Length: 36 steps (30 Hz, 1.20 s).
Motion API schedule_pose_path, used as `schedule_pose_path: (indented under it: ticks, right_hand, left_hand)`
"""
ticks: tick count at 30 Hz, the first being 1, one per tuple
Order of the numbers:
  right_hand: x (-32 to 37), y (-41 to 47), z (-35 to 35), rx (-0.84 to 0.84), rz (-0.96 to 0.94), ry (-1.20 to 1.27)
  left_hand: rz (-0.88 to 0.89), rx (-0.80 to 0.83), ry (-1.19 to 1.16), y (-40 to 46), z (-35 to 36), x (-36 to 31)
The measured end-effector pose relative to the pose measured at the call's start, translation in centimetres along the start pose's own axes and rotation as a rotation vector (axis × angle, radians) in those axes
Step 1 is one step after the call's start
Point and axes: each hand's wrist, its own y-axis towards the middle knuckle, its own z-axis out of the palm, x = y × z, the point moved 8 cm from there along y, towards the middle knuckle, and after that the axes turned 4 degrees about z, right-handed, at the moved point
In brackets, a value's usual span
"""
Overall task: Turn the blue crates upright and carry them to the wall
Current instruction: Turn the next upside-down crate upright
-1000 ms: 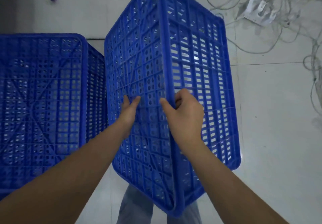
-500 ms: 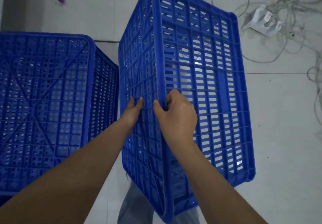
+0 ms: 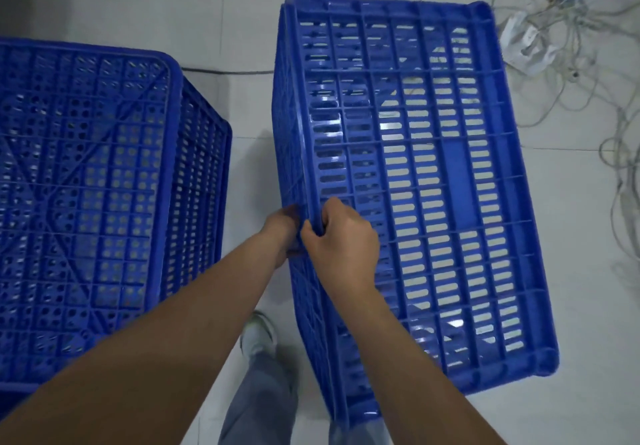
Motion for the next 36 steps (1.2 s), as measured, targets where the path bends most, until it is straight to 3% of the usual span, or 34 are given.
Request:
schedule_pose_path:
  ticks: [5, 10, 14, 18, 22, 26, 29, 32, 36]
  right_hand:
    - [-1.7, 0.1, 1.9, 0.045, 0.014, -0.057]
    - [-2.4, -0.3, 4.2, 0.086, 0.016, -0.079]
    - [-2.5, 0.0, 4.7, 0.102, 0.035, -0.088]
    - [-2.8, 0.4, 2.3, 0.209, -0.073, -0.024]
    - [-7.0, 2.2, -6.1, -0.019, -0.105, -0.04]
    - [-16.2, 5.8, -14.4, -0.21, 0.193, -0.146]
    - [-23.3, 6.7, -15.7, -0.05, 0.513, -0.012]
    - [-26.1, 5.4, -13.1, 0.217, 0.664, 0.159]
    - [-26.5, 4.8, -11.9, 0.168, 0.667, 0.533]
  left_hand:
    - [0.048, 0.129, -0.087, -0.9, 1.8, 1.2]
    - [0.125, 0.158, -0.242, -2.1, 1.6, 0.7]
    - [0.318, 0.044, -0.088, -3.3, 1.5, -1.0]
    - [0.298, -0.044, -0.063, -3.7, 1.7, -1.1]
    - [0.269, -0.081, -0.074, -4.2, 1.8, -0.1]
    - [0.351, -0.178, 0.009, -5.4, 1.7, 1.5]
    - [0.407, -0.274, 0.105, -6.5, 1.7, 2.8]
    - [0.48, -0.329, 0.156, -7.1, 1.7, 3.7]
    - [0.585, -0.39, 0.254, -7.4, 1.8, 3.6]
